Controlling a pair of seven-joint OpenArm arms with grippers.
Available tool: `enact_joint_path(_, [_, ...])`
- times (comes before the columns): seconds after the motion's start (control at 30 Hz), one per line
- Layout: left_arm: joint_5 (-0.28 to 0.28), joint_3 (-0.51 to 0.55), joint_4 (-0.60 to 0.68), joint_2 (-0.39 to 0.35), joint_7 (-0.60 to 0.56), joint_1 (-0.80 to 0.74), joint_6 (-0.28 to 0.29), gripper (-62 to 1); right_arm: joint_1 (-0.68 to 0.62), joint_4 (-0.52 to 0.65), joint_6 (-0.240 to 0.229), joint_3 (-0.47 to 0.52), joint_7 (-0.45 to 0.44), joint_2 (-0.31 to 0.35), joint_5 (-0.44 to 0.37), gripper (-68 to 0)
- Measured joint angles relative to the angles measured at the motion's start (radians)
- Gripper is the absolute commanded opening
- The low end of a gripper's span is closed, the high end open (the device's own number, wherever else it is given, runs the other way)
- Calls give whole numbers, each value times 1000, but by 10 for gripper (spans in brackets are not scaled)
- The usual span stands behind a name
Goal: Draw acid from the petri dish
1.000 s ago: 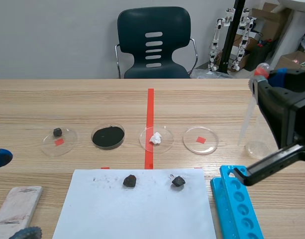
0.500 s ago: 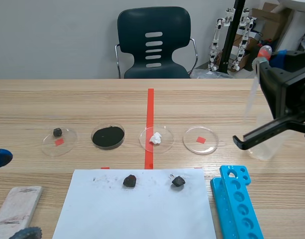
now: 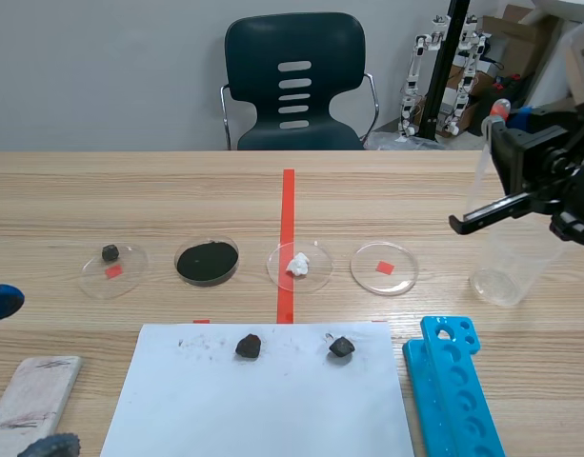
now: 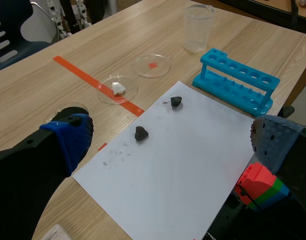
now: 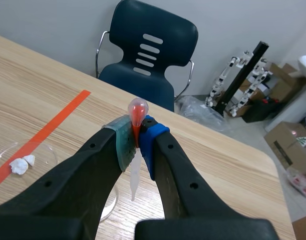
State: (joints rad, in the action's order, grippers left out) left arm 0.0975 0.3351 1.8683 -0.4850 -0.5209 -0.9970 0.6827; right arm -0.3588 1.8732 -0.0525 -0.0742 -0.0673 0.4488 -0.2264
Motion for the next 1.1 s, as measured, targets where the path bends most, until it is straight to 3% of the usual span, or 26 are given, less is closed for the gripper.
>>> enact_joint_path(0.13, [0, 0, 0, 0, 0, 0, 0, 14, 63, -80, -9, 0, -14, 0, -29, -665])
enact_joint_path(0.27, [0, 0, 0, 0, 0, 0, 0, 14, 97, -137, -94, 0, -67, -2, -29, -665])
enact_joint_path(0.57, [0, 0, 0, 0, 0, 0, 0, 14, 117, -240, -151, 0, -100, -60, -25, -667])
enact_joint_path(0.77, [0, 0, 0, 0, 0, 0, 0, 14, 167, -340, -222, 0, -134, -89, 9, -667])
enact_joint_path(0.83, [0, 0, 0, 0, 0, 0, 0, 14, 190, -378, -274, 0, -139, -92, 18, -667])
enact_joint_path(0.97, [0, 0, 0, 0, 0, 0, 0, 14, 222, -444, -287, 0, -175, -110, 61, -667])
enact_joint_path(1.1, [0, 0, 0, 0, 0, 0, 0, 14, 246, -498, -329, 0, -207, -122, 94, -667])
